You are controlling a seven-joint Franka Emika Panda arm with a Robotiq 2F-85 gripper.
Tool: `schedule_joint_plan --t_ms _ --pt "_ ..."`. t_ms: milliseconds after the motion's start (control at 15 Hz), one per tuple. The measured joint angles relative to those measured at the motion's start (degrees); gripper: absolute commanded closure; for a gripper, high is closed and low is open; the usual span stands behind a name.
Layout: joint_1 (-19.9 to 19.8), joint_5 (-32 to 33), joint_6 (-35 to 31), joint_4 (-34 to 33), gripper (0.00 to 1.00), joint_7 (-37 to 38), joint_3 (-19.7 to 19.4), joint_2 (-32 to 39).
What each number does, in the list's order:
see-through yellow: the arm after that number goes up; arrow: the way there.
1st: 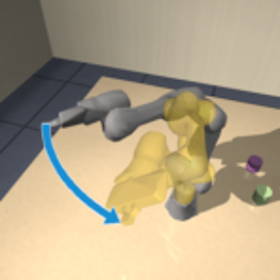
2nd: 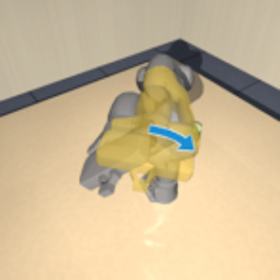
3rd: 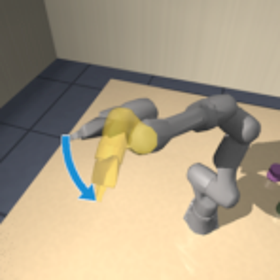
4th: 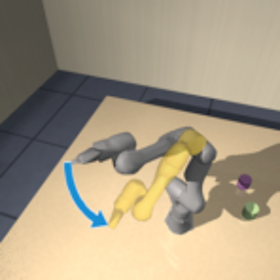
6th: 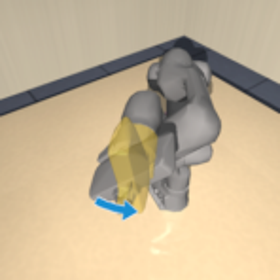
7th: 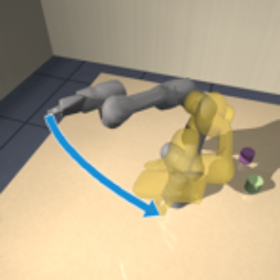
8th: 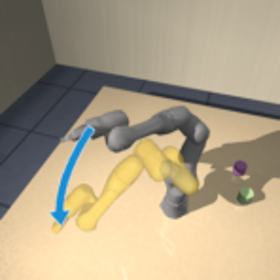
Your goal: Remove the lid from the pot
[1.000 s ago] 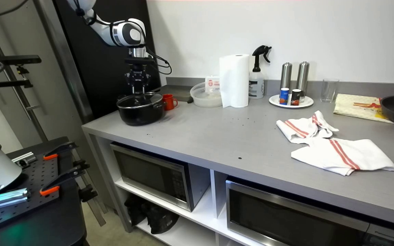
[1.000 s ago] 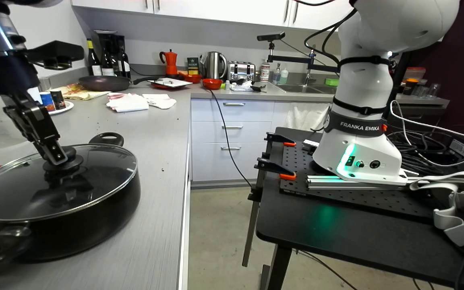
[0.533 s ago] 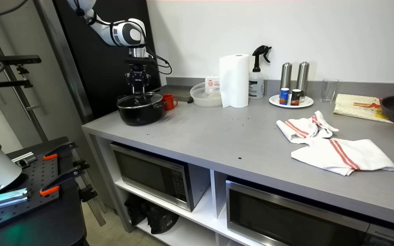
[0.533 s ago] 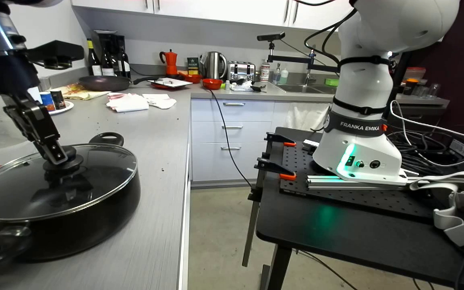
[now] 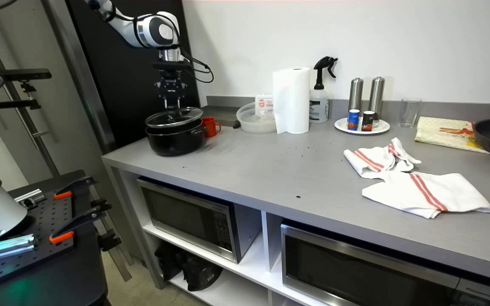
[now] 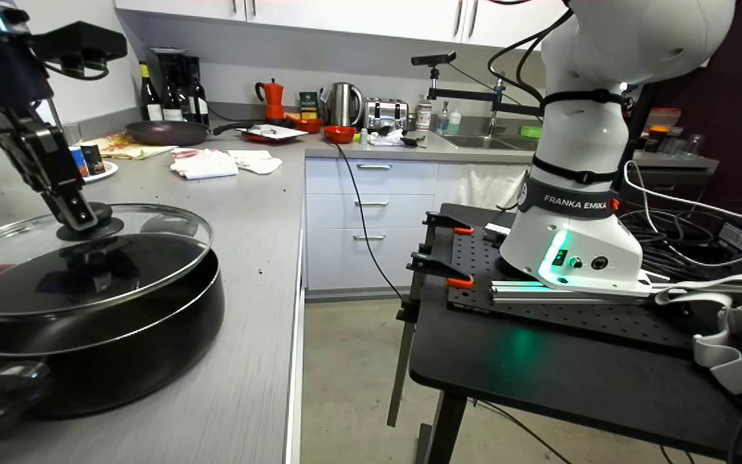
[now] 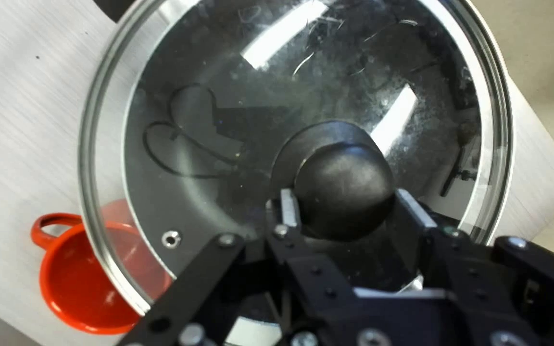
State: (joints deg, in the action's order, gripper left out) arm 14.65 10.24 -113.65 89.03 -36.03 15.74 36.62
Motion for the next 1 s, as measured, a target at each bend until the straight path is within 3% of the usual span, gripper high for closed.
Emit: schedule_joint_plan --t_ms 400,1000 --pt "-2.14 -0.09 1.45 -0.04 0.76 0.45 -1.73 -4.22" --pt "-11.85 -3.61 2.39 -1.60 0.76 0.66 -6.10 -6.66"
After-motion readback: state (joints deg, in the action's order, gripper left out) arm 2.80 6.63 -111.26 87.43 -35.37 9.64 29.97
